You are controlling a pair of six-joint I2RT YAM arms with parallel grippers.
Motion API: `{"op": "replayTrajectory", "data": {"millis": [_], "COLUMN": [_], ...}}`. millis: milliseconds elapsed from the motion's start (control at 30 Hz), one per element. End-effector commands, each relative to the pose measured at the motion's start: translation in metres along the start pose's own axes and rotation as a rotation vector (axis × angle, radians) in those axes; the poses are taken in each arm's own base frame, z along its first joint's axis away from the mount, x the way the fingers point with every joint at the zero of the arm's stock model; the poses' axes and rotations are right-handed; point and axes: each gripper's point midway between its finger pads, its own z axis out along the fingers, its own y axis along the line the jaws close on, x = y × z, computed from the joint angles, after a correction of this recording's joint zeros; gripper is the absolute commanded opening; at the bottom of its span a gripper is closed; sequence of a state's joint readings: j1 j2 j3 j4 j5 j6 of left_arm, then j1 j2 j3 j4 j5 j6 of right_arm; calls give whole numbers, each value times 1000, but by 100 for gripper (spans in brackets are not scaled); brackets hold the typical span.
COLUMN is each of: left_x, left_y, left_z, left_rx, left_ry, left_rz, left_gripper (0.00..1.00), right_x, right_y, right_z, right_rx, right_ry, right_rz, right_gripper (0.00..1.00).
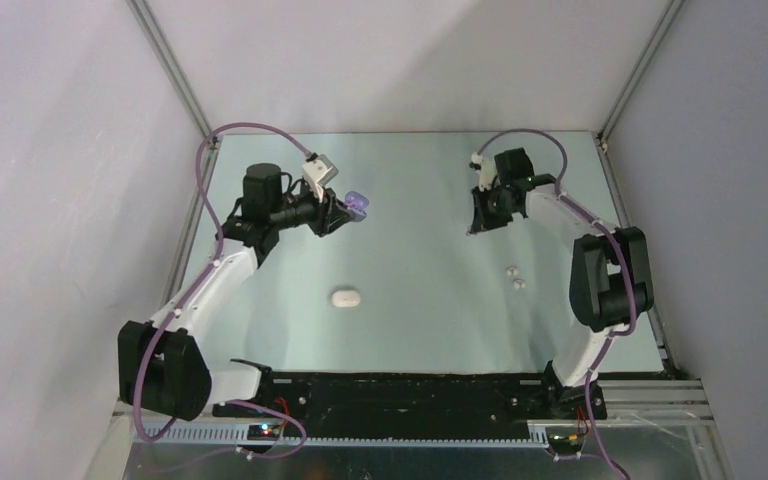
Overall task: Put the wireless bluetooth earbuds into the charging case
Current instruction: Adjust the earbud at the center of the board.
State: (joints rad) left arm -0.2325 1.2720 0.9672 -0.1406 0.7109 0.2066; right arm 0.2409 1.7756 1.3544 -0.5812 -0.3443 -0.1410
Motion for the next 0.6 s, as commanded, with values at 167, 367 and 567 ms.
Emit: {"op": "replayTrajectory", "data": {"millis": [167,367,567], "left_x": [-23,-26,-27], "left_y": [-2,-10,-11], "left_z": [-1,8,14], "left_rx": [-3,34,57], "left_ry": [-84,-126,-122], "left_rz": [13,-5,-26], "left_gripper": [0,0,0], "right_x": [75,65,76], "right_y": [-62,-61,-70], "right_z": [15,14,25], "right_rx": [398,394,453], "right_ry": [107,57,80], "right_rz": [498,551,529], "right_gripper": [0,0,5]}}
